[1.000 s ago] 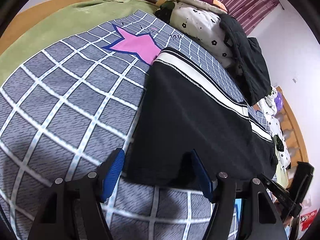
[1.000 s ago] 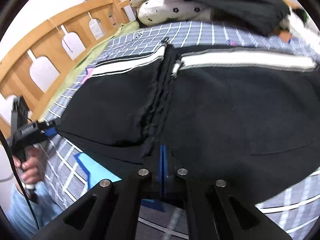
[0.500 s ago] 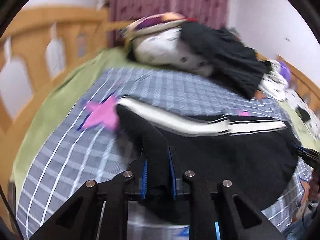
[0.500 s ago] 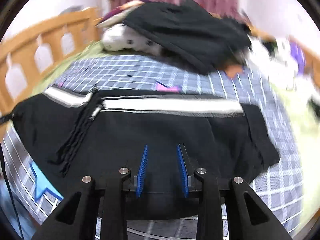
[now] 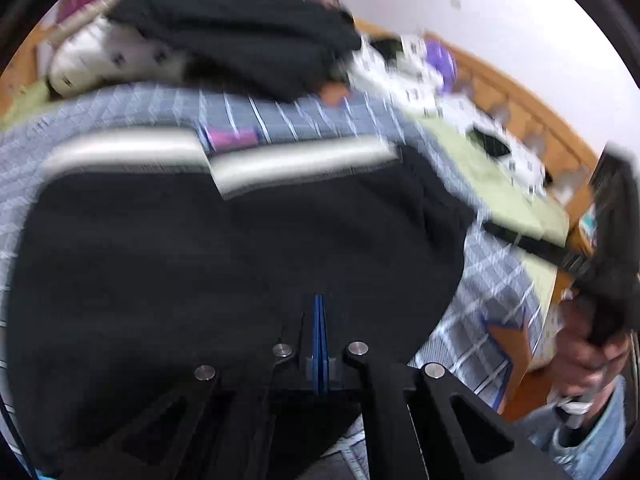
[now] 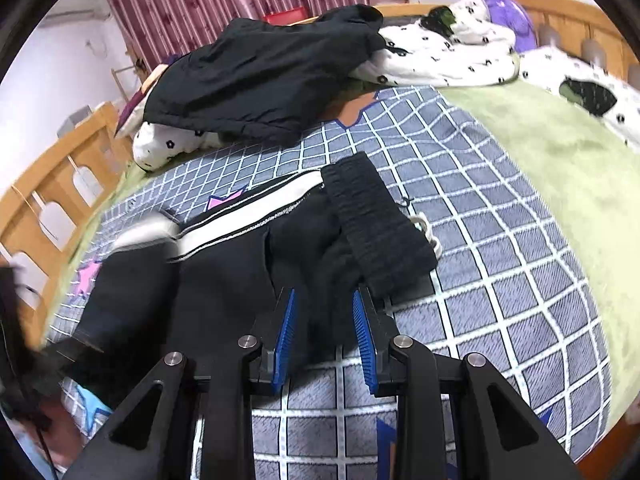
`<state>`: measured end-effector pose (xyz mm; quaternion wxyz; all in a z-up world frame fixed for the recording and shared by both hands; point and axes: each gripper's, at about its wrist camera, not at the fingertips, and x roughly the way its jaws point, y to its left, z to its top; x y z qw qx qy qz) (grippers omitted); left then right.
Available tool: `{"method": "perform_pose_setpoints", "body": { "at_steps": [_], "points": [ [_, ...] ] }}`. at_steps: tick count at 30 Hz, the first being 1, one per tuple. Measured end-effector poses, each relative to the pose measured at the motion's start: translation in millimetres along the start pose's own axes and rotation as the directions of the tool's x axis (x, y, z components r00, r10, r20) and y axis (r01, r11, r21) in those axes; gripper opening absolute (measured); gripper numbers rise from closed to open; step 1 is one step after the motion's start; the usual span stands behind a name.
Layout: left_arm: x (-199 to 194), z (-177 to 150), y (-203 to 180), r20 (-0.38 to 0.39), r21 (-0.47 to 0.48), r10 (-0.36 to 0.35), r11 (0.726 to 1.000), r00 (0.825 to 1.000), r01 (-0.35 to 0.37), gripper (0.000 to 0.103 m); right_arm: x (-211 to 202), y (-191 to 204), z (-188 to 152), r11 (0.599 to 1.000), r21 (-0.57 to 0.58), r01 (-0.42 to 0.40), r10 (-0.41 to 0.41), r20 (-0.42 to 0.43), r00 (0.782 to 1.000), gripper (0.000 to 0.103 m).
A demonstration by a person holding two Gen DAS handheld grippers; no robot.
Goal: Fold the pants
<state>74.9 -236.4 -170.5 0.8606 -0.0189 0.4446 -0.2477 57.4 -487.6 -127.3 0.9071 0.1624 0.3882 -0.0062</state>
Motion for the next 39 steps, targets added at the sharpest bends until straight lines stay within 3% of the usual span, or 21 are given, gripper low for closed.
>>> {"method": "perform_pose_setpoints", "body": {
  "at_steps": [4, 8, 12, 13, 19, 21, 27, 30, 37, 39],
  "points": [
    [-11, -16, -7, 0.013, 0.055, 0.034, 0.998, 0.999, -0.034, 0.002, -1, 10, -4, 0.999, -0.030, -0.018, 0.018, -0.005, 1.000, 0.029],
    [-63, -14, 5, 0.118, 0.071, 0.089, 0.993, 0.989, -0.097, 0.002, 4, 32, -6, 0.995, -0.089, -0.047, 0.046, -0.011, 0.999, 0.035],
    [-99, -8, 34, 0.157, 0.017, 0.180, 0.983, 0.971, -0.185, 0.031, 15, 62, -4, 0.987, -0.136, -0.084, 0.079, -0.044, 0.996, 0.036],
    [-106, -7, 43, 0.161, -0.003, 0.193, 0.981, 0.968, -0.195, 0.034, 17, 69, -5, 0.984, -0.151, -0.090, 0.083, -0.051, 0.995, 0.036],
    [-125, -9, 99, 0.109, -0.121, 0.303, 0.949, 0.947, -0.290, 0.034, 29, 111, -12, 0.965, -0.250, -0.079, 0.061, -0.078, 0.995, 0.036],
    [-123, -9, 112, 0.073, -0.136, 0.316, 0.943, 0.946, -0.304, 0.034, 34, 122, -16, 0.956, -0.282, -0.082, 0.055, -0.102, 0.993, 0.036],
    [-122, -11, 126, 0.066, -0.140, 0.331, 0.937, 0.941, -0.319, 0.034, 52, 143, -26, 0.948, -0.317, -0.036, -0.004, -0.124, 0.992, 0.036],
    [-118, -11, 133, 0.069, -0.116, 0.395, 0.915, 0.916, -0.386, 0.034, 54, 143, -30, 0.959, -0.282, -0.035, 0.007, -0.099, 0.995, 0.043],
    [-133, -34, 161, 0.080, -0.179, 0.329, 0.933, 0.941, -0.311, 0.034, 64, 140, -36, 0.975, -0.170, -0.141, 0.109, -0.183, 0.977, 0.043],
    [-137, -46, 172, 0.082, -0.218, 0.298, 0.936, 0.951, -0.275, 0.034, 67, 141, -37, 0.972, -0.149, -0.179, 0.148, -0.200, 0.969, 0.048]
  ]
}}
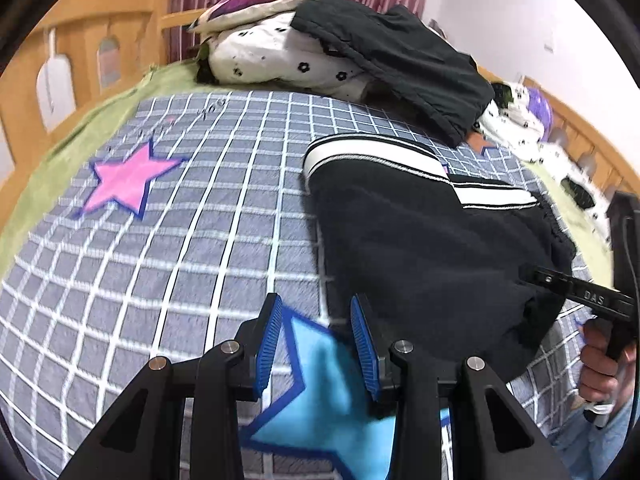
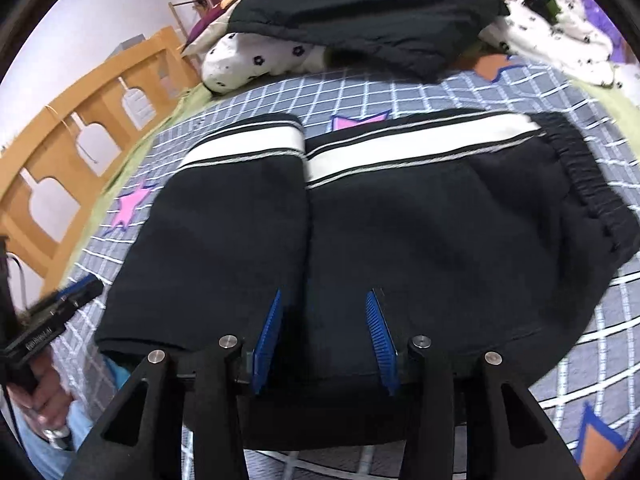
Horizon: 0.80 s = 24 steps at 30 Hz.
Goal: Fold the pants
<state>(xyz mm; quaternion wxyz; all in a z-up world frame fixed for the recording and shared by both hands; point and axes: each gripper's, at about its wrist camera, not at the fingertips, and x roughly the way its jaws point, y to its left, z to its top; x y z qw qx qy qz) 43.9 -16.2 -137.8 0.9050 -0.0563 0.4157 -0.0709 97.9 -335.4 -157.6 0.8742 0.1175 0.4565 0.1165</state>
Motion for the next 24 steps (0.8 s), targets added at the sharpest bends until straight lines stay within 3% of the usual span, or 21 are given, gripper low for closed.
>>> {"method": "perform_pose_setpoints", "body": {
  "at_steps": [2, 4, 9, 10, 11, 14, 17, 18, 21, 24],
  "points": [
    [1, -7, 9, -0.018, -0.021, -0.023, 1.000, 1.000, 0.022, 0.040, 6, 1, 0, 0.999, 0.021, -0.032, 0.033, -0.009, 0.999, 0.057],
    [0, -13, 14, -0.025, -0.024, -0.035, 0.999, 0.999, 0.035, 0.053, 18, 1, -2, 0.996, 0.061, -0.071, 0.074, -0.038, 0.997, 0.058],
    [1, -21, 22, -0.032, -0.057, -0.071, 0.996, 0.997, 0.070, 0.054, 41, 2, -4, 0.975, 0.145, -0.165, 0.174, -0.049, 0.984, 0.058],
    [2, -22, 23, -0.029, -0.071, -0.088, 0.994, 0.996, 0.085, 0.054, 45, 5, -4, 0.975, 0.140, -0.175, 0.183, -0.051, 0.982, 0.056],
    [2, -23, 22, -0.022, -0.083, -0.112, 0.990, 0.993, 0.110, 0.054, 48, 8, -3, 0.973, 0.134, -0.187, 0.196, -0.056, 0.979, 0.041],
    [4, -25, 16, -0.009, -0.073, -0.175, 0.982, 0.985, 0.174, 0.055, 52, 15, 4, 0.970, 0.106, -0.218, 0.226, -0.075, 0.971, 0.018],
    [1, -32, 0, -0.001, -0.002, -0.284, 0.959, 0.959, 0.284, 0.058, 21, 15, 18, 0.970, 0.070, -0.233, 0.232, 0.021, 0.972, 0.017],
    [0, -34, -7, -0.015, 0.031, -0.304, 0.952, 0.952, 0.305, 0.064, 5, 14, 25, 0.974, 0.043, -0.223, 0.221, 0.060, 0.973, 0.017],
    [10, -41, -37, -0.047, 0.087, -0.246, 0.965, 0.968, 0.249, 0.067, -30, 3, 36, 0.979, -0.018, -0.202, 0.203, 0.149, 0.968, 0.016],
    [25, -45, -65, -0.074, 0.110, -0.206, 0.971, 0.976, 0.213, 0.067, -50, -15, 41, 0.990, -0.050, -0.129, 0.137, 0.201, 0.970, 0.016]
  ]
}}
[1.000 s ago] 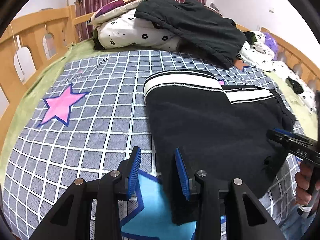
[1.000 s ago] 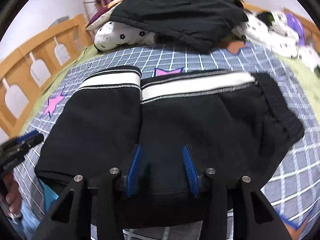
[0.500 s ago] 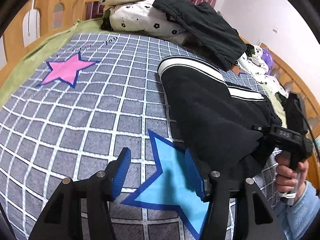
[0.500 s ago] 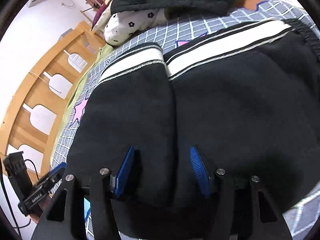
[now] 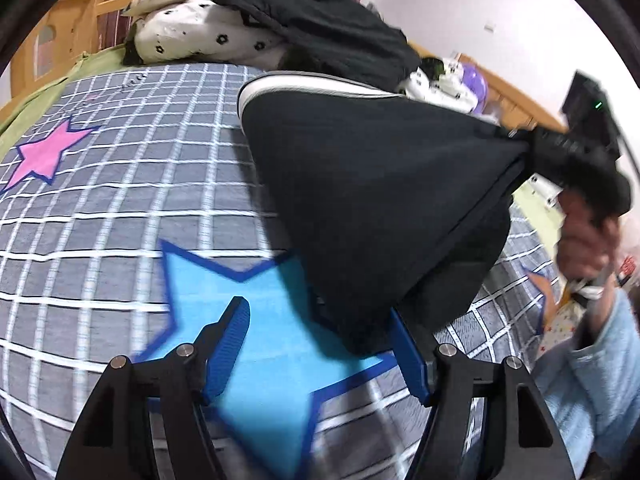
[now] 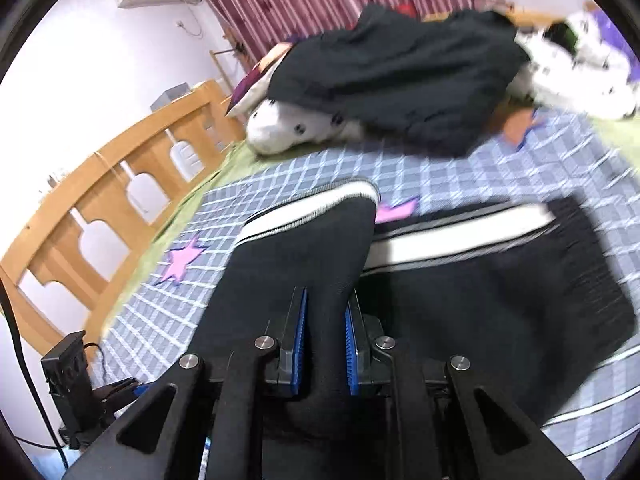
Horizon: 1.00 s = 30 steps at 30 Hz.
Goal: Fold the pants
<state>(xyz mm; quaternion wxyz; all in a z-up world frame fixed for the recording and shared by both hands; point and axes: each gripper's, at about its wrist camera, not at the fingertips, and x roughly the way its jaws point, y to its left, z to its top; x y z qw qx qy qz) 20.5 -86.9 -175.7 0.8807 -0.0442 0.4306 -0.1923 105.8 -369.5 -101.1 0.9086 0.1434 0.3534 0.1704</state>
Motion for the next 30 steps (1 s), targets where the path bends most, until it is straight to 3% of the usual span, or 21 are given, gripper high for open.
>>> {"method": "perform_pose_setpoints", "body": {
  "at_steps": [5, 8, 11, 13, 16, 20, 23, 25, 28, 30],
  "points": [
    [20, 1, -47, 0.000, 0.102, 0.034, 0.994, 0.999, -0.034, 0.067, -47, -42, 11, 0.995, 0.014, 0.100, -0.101, 0.108, 0.989, 0.016],
    [22, 3, -65, -0.003, 0.132, -0.006, 0.991, 1.000, 0.007, 0.067, -71, -76, 7, 0.975, 0.045, 0.218, -0.222, 0.145, 0.964, 0.016],
    [26, 4, -71, -0.039, 0.134, -0.063, 0.989, 0.997, 0.067, 0.067, -70, -115, -7, 0.931, 0.095, 0.353, -0.361, 0.088, 0.928, 0.016],
    [26, 3, -74, -0.037, 0.133, -0.070, 0.988, 0.997, 0.074, 0.067, -47, -137, -20, 0.896, 0.110, 0.430, -0.430, -0.024, 0.902, 0.016],
    [29, 1, -75, -0.036, 0.124, -0.049, 0.991, 0.998, 0.053, 0.067, -40, -138, -26, 0.886, 0.075, 0.457, -0.454, -0.053, 0.889, 0.017],
    [41, -4, -71, -0.054, 0.124, 0.087, 0.989, 0.995, -0.080, 0.069, -50, -126, -21, 0.886, 0.071, 0.458, -0.459, 0.000, 0.888, 0.020],
    [37, -5, -71, -0.052, 0.141, 0.107, 0.985, 0.993, -0.099, 0.068, -26, -132, -22, 0.855, 0.042, 0.516, -0.510, -0.110, 0.853, 0.020],
    [30, -5, -70, -0.057, 0.142, 0.088, 0.987, 0.995, -0.079, 0.066, -25, -136, -24, 0.855, 0.050, 0.517, -0.509, -0.122, 0.852, 0.020],
    [8, -5, -60, -0.038, 0.121, -0.028, 0.992, 0.999, 0.032, 0.066, -42, -137, -21, 0.872, 0.072, 0.484, -0.476, -0.104, 0.873, 0.023],
    [-3, -3, -52, -0.018, 0.106, -0.066, 0.992, 0.998, 0.067, 0.066, -54, -137, -19, 0.880, 0.099, 0.464, -0.458, -0.078, 0.885, 0.029]
  ]
}}
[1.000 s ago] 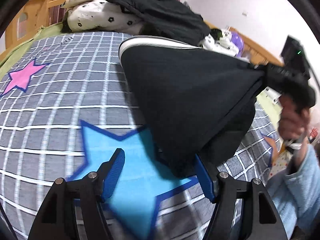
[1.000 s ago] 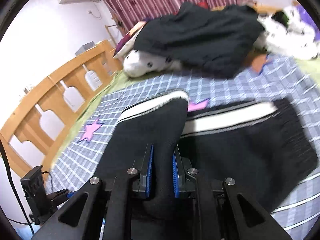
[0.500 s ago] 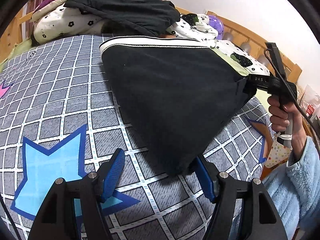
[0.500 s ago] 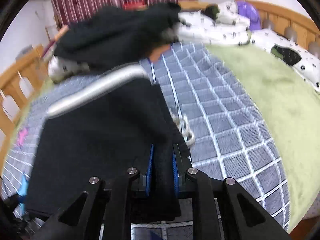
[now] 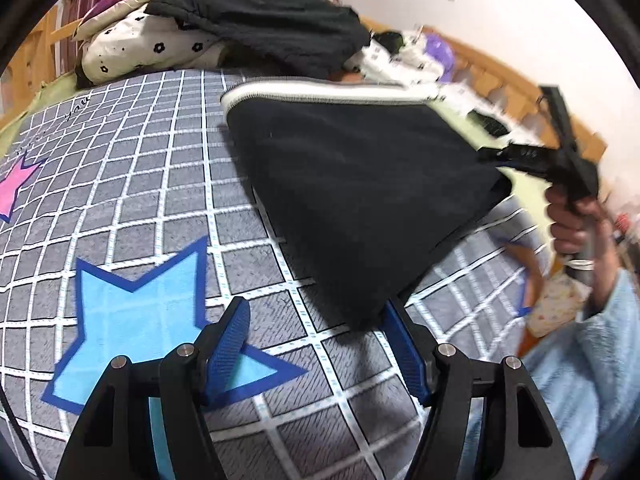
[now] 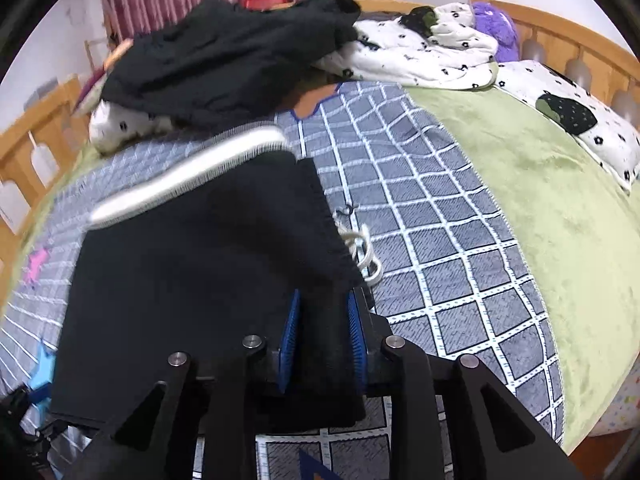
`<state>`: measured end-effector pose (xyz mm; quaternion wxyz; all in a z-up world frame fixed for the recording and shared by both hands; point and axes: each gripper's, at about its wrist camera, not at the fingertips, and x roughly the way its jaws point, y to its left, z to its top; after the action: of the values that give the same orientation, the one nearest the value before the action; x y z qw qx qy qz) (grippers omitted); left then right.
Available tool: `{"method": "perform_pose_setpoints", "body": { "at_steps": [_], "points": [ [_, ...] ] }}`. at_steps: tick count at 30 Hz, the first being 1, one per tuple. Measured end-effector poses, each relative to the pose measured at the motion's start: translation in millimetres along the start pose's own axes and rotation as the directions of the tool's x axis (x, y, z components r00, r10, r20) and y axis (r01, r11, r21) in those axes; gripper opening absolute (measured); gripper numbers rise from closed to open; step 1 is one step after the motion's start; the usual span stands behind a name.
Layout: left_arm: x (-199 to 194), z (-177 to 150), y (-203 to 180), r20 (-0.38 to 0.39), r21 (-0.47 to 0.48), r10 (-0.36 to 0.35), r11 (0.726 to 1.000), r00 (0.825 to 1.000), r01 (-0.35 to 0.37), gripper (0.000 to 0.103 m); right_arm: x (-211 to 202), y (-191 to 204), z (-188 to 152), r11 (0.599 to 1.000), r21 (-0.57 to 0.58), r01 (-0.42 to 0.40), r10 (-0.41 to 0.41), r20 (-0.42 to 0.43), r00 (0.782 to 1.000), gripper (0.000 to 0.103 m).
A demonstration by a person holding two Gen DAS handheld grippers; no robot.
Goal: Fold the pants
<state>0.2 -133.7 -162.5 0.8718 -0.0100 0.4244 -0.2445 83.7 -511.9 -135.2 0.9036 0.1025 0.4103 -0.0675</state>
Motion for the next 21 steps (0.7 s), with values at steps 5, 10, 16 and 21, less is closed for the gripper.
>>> {"method": "perform_pose_setpoints", "body": {
  "at_steps": [5, 10, 16, 21],
  "points": [
    [-5, 28, 17, 0.022, -0.058, 0.005, 0.998, 1.000, -0.003, 0.066, -4, 12, 24, 0.996, -0.071, -0.055, 0.057, 0.031, 0.998, 0.055],
    [25, 65, 27, 0.007, -0.161, -0.008, 0.987, 1.000, 0.009, 0.066, 27, 24, 51, 0.986, -0.156, -0.065, 0.062, -0.019, 0.998, 0.055],
    [80, 89, 35, -0.053, -0.222, -0.033, 0.975, 0.998, 0.020, 0.065, 84, 12, 64, 0.978, -0.126, -0.169, 0.148, -0.157, 0.976, 0.061],
    [115, 96, 45, -0.079, -0.293, -0.110, 0.952, 0.991, 0.082, 0.067, 108, -3, 72, 0.948, -0.082, -0.308, 0.279, -0.255, 0.926, 0.062]
  ]
}}
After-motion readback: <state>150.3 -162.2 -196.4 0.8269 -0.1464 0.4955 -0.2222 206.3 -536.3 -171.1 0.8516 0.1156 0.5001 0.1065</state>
